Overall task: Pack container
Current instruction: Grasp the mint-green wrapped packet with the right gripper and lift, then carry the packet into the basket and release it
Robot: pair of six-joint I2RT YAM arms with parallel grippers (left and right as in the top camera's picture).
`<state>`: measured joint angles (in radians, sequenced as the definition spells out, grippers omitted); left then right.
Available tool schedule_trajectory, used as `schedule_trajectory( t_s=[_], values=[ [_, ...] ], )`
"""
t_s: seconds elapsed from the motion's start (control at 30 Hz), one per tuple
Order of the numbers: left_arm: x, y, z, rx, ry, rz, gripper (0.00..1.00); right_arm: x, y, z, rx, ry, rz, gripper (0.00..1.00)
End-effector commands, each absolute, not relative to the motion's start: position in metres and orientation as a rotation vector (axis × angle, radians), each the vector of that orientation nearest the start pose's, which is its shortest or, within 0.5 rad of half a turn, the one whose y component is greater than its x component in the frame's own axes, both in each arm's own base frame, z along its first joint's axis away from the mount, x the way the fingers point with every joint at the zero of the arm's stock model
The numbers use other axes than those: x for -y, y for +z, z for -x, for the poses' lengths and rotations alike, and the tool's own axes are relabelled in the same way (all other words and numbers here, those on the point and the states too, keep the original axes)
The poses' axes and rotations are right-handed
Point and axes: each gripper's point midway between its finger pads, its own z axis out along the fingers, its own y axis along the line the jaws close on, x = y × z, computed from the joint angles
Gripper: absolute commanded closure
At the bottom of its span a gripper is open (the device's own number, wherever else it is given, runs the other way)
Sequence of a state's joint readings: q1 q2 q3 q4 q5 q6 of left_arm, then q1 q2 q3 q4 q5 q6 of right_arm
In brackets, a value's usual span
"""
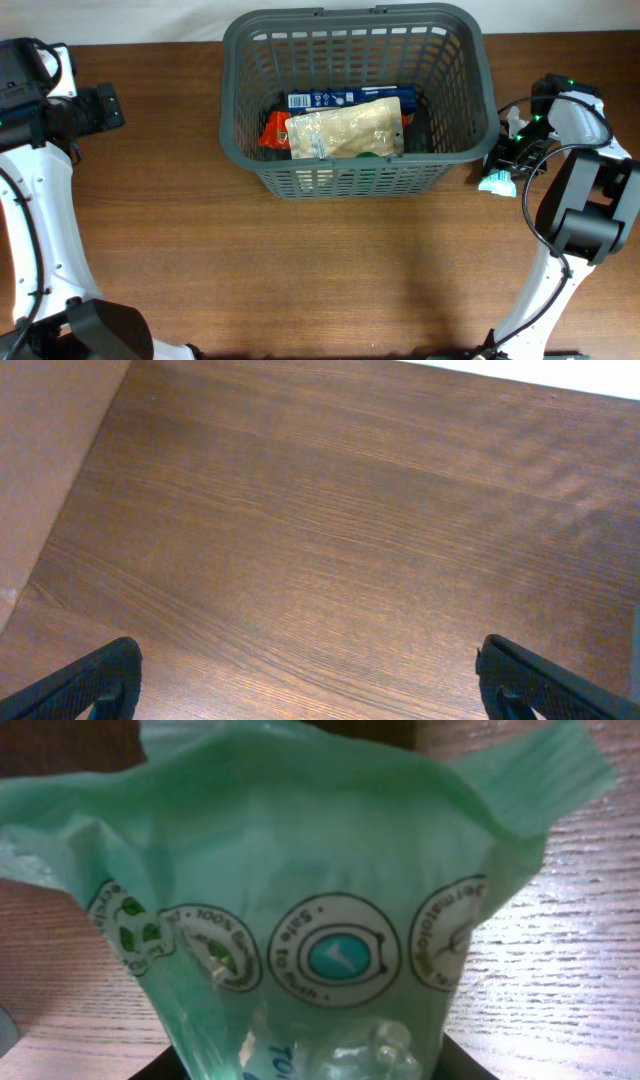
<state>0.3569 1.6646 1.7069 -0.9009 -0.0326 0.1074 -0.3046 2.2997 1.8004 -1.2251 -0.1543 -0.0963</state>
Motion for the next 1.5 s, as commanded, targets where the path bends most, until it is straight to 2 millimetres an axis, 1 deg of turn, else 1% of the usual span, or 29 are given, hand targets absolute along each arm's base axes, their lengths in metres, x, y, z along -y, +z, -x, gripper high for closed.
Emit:
schedule_trajectory(
  t_s=[0.0, 0.03, 0.1, 0.17, 0.2, 0.3, 0.37, 0.43, 0.47, 0.5, 0.53, 0.57, 0.63, 0.67, 0.7, 0.77, 0.8, 0.87, 0.93, 0.97, 1.0, 1.07, 1.17, 1.23, 1.3, 1.33, 1.37, 1.43, 1.47],
  values=[
    [-0.162, 0.256, -0.417, -2.432, 0.228, 0.338, 0.01, 0.103, 0.003, -0.387, -3.235, 0.314, -0.450, 0.55],
    [-0.162, 0.256, -0.417, -2.432, 0.228, 0.338, 0.01, 0.103, 0.007, -0.389, -3.215, 0.349, -0.465, 0.55],
    [-0.162, 0.256, -0.417, -2.432, 0.228, 0.338, 0.01, 0.105, 0.024, -0.399, -3.138, 0.446, -0.497, 0.56],
    [-0.162, 0.256, -0.417, -2.432, 0.228, 0.338, 0.01, 0.110, 0.047, -0.411, -3.046, 0.518, -0.527, 0.56],
    [-0.162, 0.256, -0.417, -2.432, 0.228, 0.338, 0.01, 0.115, 0.061, -0.416, -3.001, 0.526, -0.555, 0.56],
    [-0.162, 0.256, -0.417, -2.432, 0.228, 0.338, 0.01, 0.128, 0.114, -0.431, -2.853, 0.546, -0.550, 0.56],
    [-0.162, 0.256, -0.417, -2.432, 0.228, 0.338, 0.01, 0.134, 0.155, -0.437, -2.769, 0.525, -0.526, 0.57],
    [-0.162, 0.256, -0.417, -2.432, 0.228, 0.338, 0.01, 0.133, 0.196, -0.439, -2.696, 0.512, -0.487, 0.57],
    [-0.162, 0.256, -0.417, -2.432, 0.228, 0.338, 0.01, 0.129, 0.220, -0.440, -2.648, 0.517, -0.457, 0.57],
    [-0.162, 0.256, -0.417, -2.432, 0.228, 0.338, 0.01, 0.124, 0.238, -0.441, -2.613, 0.526, -0.428, 0.59],
    [-0.162, 0.256, -0.417, -2.432, 0.228, 0.338, 0.01, 0.115, 0.263, -0.440, -2.564, 0.539, -0.386, 0.59],
    [-0.162, 0.256, -0.417, -2.432, 0.228, 0.338, 0.01, 0.109, 0.280, -0.439, -2.530, 0.543, -0.353, 0.59],
    [-0.162, 0.256, -0.417, -2.432, 0.228, 0.338, 0.01, 0.091, 0.324, -0.433, -2.451, 0.516, -0.266, 0.59],
    [-0.162, 0.256, -0.417, -2.432, 0.228, 0.338, 0.01, 0.081, 0.343, -0.429, -2.415, 0.501, -0.222, 0.59],
    [-0.162, 0.256, -0.417, -2.432, 0.228, 0.338, 0.01, 0.069, 0.361, -0.425, -2.379, 0.488, -0.176, 0.55],
    [-0.162, 0.256, -0.417, -2.432, 0.228, 0.338, 0.01, 0.041, 0.395, -0.413, -2.308, 0.466, -0.053, 0.52],
    [-0.162, 0.256, -0.417, -2.432, 0.228, 0.338, 0.01, 0.025, 0.408, -0.407, -2.278, 0.457, 0.022, 0.52],
    [-0.162, 0.256, -0.417, -2.432, 0.228, 0.338, 0.01, -0.008, 0.427, -0.396, -2.227, 0.444, 0.179, 0.50],
    [-0.162, 0.256, -0.417, -2.432, 0.228, 0.338, 0.01, -0.045, 0.436, -0.384, -2.184, 0.444, 0.368, 0.49],
    [-0.162, 0.256, -0.417, -2.432, 0.228, 0.338, 0.01, -0.065, 0.436, -0.379, -2.167, 0.443, 0.477, 0.45],
    [-0.162, 0.256, -0.417, -2.432, 0.228, 0.338, 0.01, -0.079, 0.433, -0.376, -2.160, 0.425, 0.567, 0.44],
    [-0.162, 0.256, -0.417, -2.432, 0.228, 0.338, 0.01, -0.100, 0.419, -0.374, -2.188, 0.359, 0.678, 0.44],
    [-0.162, 0.256, -0.417, -2.432, 0.228, 0.338, 0.01, -0.125, 0.399, -0.378, -2.237, 0.331, 0.758, 0.45],
    [-0.162, 0.256, -0.417, -2.432, 0.228, 0.338, 0.01, -0.142, 0.387, -0.379, -2.259, 0.354, 0.807, 0.51],
    [-0.162, 0.256, -0.417, -2.432, 0.228, 0.338, 0.01, -0.147, 0.378, -0.383, -2.282, 0.336, 0.824, 0.52],
    [-0.162, 0.256, -0.417, -2.432, 0.228, 0.338, 0.01, -0.146, 0.374, -0.384, -2.298, 0.312, 0.825, 0.52],
    [-0.162, 0.256, -0.417, -2.432, 0.228, 0.338, 0.01, -0.142, 0.369, -0.386, -2.320, 0.272, 0.819, 0.52],
    [-0.162, 0.256, -0.417, -2.432, 0.228, 0.338, 0.01, -0.127, 0.363, -0.391, -2.366, 0.164, 0.767, 0.50],
    [-0.162, 0.256, -0.417, -2.432, 0.228, 0.338, 0.01, -0.114, 0.362, -0.395, -2.393, 0.108, 0.697, 0.39]
  ],
)
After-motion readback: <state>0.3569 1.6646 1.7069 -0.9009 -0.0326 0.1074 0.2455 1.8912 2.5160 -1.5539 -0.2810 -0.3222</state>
